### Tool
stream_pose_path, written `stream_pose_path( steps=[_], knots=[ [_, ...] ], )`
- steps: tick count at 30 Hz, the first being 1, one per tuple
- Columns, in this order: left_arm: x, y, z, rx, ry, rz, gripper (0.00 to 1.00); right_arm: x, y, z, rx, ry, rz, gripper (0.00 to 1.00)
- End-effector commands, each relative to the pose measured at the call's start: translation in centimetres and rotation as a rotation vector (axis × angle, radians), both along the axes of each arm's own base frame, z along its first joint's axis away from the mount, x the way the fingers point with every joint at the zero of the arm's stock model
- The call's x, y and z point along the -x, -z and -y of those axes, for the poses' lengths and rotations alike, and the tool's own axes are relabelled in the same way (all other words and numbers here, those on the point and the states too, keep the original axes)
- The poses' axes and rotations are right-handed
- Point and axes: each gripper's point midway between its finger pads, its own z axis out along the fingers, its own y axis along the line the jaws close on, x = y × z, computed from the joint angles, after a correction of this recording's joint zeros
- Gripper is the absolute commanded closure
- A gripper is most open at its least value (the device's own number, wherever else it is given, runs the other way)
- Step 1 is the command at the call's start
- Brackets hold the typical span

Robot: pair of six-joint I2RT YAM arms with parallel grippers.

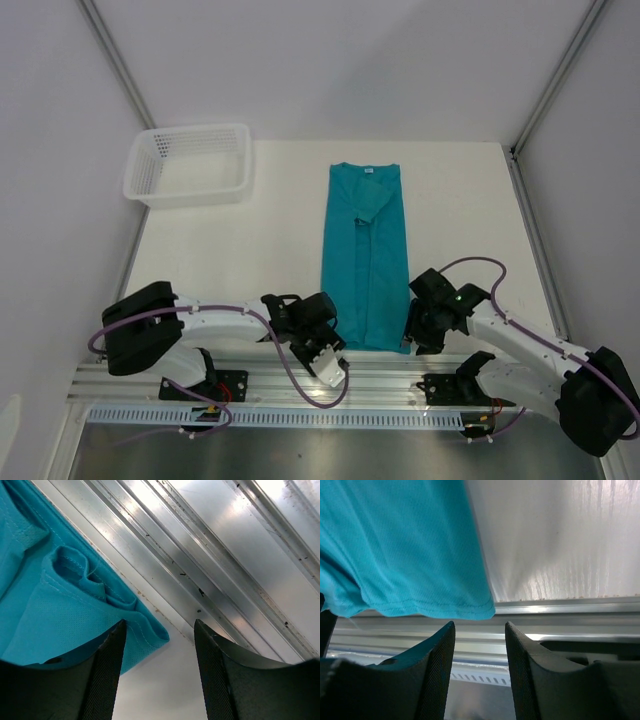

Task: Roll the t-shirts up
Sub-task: Roll the tshirt

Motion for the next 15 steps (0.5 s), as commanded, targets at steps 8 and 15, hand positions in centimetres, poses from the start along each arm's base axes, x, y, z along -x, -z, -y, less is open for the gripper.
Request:
stream_pose_path(
  steps=[8,15],
  knots=[
    [-1.6,-0.4,2.2,0.066,-0.028,0.047,0.53,-1.4,1.8,-0.6,-0.013,0.020,0.026,0.53],
    [-2.6,-0.7,3.2,0.070,-0.077,0.058,0.87,-1.7,2.4,0.2,0.015,0.026,0.027,0.68]
  ],
)
